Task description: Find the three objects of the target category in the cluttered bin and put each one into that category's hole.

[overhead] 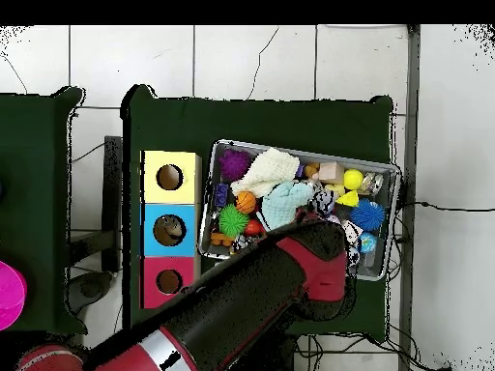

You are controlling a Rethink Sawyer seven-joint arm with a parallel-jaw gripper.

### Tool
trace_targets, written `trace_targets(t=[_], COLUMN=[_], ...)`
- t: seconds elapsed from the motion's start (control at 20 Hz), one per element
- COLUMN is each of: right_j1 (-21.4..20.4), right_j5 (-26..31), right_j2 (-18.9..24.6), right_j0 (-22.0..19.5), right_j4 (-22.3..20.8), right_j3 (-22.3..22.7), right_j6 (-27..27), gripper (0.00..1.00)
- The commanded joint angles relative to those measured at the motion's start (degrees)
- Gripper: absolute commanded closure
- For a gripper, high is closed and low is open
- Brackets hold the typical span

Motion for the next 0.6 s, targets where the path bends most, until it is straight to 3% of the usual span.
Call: trace_targets(t=[0.05,0.3,0.6], right_j1=[-3.5,-4.2,-5.7], right_j5=[-14.2,-19.9,-23.4], right_j2=[14.5,17.1,17.7], right_j0=[-5.4,-5.7,-4.7], right_j4=[4.4,-2.5,-5.7], right_j3=[5.1,3.6,3.2], right_j6=[-21.7,-16.3,-14.1], gripper=[1.0,1.0,1.0])
